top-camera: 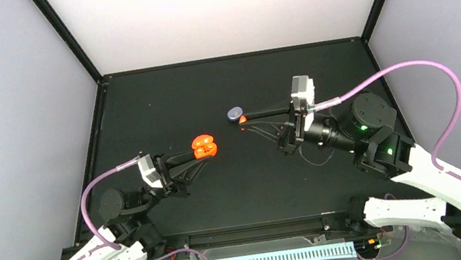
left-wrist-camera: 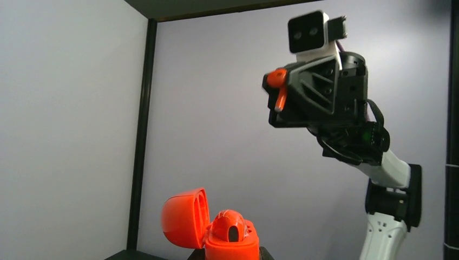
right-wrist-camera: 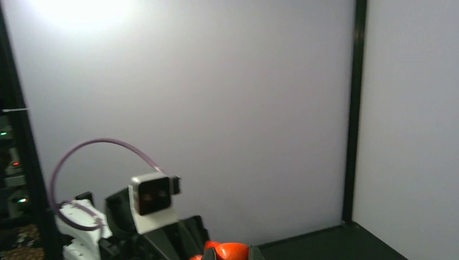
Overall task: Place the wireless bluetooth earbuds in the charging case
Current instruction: Pick up the earbud from the center of the board, then place the earbud in the charging case.
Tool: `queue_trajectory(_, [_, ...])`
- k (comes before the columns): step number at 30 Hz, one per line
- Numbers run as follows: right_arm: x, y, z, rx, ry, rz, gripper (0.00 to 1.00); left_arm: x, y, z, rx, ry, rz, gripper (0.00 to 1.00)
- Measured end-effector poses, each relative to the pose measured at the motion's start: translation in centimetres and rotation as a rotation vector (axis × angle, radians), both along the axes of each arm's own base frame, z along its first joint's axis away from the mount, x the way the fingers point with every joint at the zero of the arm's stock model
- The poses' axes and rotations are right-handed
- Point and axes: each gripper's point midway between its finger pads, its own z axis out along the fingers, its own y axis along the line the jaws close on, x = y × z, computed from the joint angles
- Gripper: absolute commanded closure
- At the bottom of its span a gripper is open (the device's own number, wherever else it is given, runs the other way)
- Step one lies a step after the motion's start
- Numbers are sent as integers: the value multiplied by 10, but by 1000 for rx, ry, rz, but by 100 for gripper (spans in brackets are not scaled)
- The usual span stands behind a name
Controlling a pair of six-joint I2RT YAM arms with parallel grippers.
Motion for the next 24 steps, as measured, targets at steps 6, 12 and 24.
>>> queue_trajectory(6, [-27, 25, 18, 4, -71, 102, 99, -6, -4, 5, -12, -29, -42, 98])
queue_trajectory(12, [-45, 58, 10, -45, -100, 179, 99, -17, 3, 12, -34, -64, -61, 98])
queue_trajectory(24, [-59, 101, -18, -150, -103, 217, 99, -29, 17, 18, -49, -101, -58, 98])
